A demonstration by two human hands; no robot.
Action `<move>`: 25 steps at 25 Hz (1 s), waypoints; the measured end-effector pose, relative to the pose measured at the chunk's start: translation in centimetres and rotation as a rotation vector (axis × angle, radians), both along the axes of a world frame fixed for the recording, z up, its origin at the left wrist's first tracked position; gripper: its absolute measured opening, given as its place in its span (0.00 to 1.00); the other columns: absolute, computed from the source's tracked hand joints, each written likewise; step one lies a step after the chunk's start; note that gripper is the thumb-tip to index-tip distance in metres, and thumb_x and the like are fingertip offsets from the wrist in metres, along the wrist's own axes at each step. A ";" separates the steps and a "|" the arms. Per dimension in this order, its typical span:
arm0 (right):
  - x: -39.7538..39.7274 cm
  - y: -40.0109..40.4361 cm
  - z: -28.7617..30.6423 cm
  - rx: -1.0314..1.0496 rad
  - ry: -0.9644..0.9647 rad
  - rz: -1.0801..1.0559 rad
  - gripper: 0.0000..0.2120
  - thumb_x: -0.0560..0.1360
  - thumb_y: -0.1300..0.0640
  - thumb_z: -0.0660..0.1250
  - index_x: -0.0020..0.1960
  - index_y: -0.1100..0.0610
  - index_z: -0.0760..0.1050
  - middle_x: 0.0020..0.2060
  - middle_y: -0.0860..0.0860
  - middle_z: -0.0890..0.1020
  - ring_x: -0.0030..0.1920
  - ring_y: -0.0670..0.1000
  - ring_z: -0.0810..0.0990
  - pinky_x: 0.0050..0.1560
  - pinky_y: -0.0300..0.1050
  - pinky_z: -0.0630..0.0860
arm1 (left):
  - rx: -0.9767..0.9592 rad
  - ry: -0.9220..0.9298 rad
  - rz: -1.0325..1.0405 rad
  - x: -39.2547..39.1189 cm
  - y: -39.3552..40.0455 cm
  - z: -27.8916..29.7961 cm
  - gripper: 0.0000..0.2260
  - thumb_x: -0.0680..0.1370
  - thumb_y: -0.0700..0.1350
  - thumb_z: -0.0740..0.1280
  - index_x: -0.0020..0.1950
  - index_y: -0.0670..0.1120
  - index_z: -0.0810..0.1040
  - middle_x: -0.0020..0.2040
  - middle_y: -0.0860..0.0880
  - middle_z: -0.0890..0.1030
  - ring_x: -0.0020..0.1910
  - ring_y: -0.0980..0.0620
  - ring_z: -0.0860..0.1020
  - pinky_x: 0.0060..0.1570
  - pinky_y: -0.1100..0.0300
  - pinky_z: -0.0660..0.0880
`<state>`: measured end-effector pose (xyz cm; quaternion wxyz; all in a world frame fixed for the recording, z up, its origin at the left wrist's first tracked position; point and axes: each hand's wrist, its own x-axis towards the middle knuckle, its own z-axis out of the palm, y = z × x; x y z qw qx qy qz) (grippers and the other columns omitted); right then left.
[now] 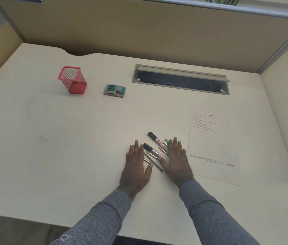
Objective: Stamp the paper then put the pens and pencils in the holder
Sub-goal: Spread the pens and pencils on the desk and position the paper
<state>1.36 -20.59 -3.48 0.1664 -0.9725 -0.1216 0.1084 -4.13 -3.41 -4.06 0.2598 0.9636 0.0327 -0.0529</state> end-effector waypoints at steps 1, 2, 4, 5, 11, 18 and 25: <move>0.1 0.1 -0.1 0.007 -0.004 0.011 0.37 0.77 0.36 0.46 0.78 0.55 0.43 0.78 0.53 0.45 0.77 0.54 0.42 0.75 0.52 0.44 | -0.031 -0.004 0.002 0.2 -0.2 0.1 0.33 0.79 0.56 0.53 0.79 0.46 0.43 0.79 0.49 0.38 0.78 0.51 0.37 0.75 0.54 0.40; 0.2 0.3 -0.2 0.014 -0.008 0.019 0.36 0.76 0.36 0.46 0.78 0.55 0.44 0.78 0.53 0.45 0.77 0.53 0.42 0.75 0.52 0.43 | -0.059 -0.004 0.007 0.4 -0.5 0.1 0.33 0.79 0.55 0.54 0.79 0.46 0.43 0.79 0.49 0.38 0.77 0.52 0.37 0.75 0.55 0.39; 0.1 0.5 -0.4 0.051 -0.014 0.017 0.36 0.76 0.38 0.48 0.78 0.53 0.46 0.78 0.52 0.46 0.77 0.53 0.42 0.75 0.52 0.42 | -0.110 -0.010 0.021 0.6 -1.0 0.1 0.33 0.79 0.55 0.54 0.79 0.45 0.45 0.79 0.50 0.38 0.77 0.53 0.37 0.75 0.56 0.38; 0.0 0.6 -0.5 0.078 -0.015 0.009 0.35 0.76 0.38 0.49 0.78 0.53 0.47 0.78 0.52 0.46 0.77 0.52 0.42 0.75 0.51 0.42 | -0.138 -0.013 0.030 0.8 -1.3 0.2 0.33 0.79 0.55 0.54 0.79 0.45 0.45 0.79 0.50 0.38 0.77 0.53 0.37 0.75 0.58 0.38; -0.9 2.4 -1.3 0.176 -0.011 -0.005 0.30 0.78 0.47 0.54 0.77 0.54 0.51 0.78 0.52 0.47 0.77 0.52 0.44 0.76 0.50 0.44 | -0.331 0.000 0.080 1.5 -2.0 0.5 0.31 0.80 0.55 0.52 0.79 0.45 0.46 0.79 0.53 0.38 0.76 0.58 0.36 0.73 0.63 0.36; -1.1 5.5 -1.6 0.144 0.015 -0.019 0.27 0.80 0.57 0.53 0.78 0.57 0.49 0.78 0.53 0.48 0.77 0.52 0.44 0.76 0.51 0.45 | -0.263 0.020 -0.017 2.3 -0.2 1.4 0.28 0.80 0.49 0.51 0.79 0.46 0.48 0.80 0.50 0.44 0.77 0.57 0.42 0.76 0.57 0.46; -1.6 8.2 -2.0 0.044 0.015 0.039 0.28 0.81 0.56 0.49 0.77 0.59 0.41 0.77 0.57 0.42 0.77 0.54 0.41 0.73 0.49 0.38 | -0.125 0.015 -0.085 2.8 2.6 0.4 0.26 0.79 0.44 0.52 0.78 0.46 0.54 0.80 0.49 0.47 0.78 0.51 0.48 0.76 0.52 0.47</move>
